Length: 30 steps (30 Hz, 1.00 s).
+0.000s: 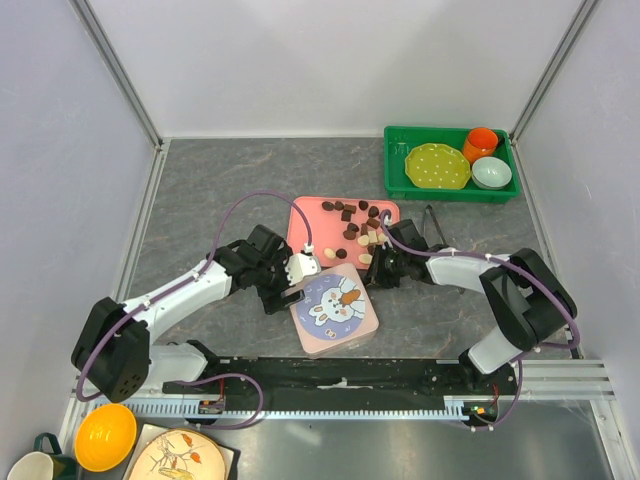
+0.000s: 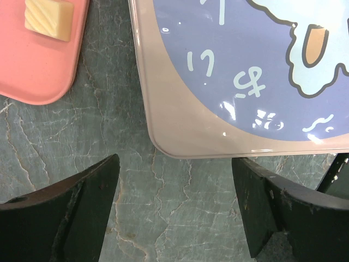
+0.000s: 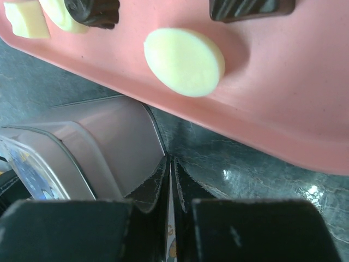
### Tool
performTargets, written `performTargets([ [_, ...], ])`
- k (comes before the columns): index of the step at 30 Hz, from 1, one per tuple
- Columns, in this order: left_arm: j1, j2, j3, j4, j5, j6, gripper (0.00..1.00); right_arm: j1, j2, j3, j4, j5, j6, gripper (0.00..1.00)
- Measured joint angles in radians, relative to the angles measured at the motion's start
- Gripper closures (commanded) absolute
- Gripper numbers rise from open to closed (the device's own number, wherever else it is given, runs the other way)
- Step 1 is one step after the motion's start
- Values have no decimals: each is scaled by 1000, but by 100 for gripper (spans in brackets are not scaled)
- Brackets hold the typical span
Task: Pack the chocolate
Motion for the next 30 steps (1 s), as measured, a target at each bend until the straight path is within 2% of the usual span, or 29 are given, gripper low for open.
performTargets([
  [13,-1,-69,20,5,-20,-18,3,10,-71,-17,-92,62,-59,91],
  [21,-1,-159,-18,4,-48,-38,3,13,-90,-32,-119,85,-79,91],
  [30,-15,-175,-77,-28,-24,-80,5,13,-152,-76,-151,102,-82,93],
])
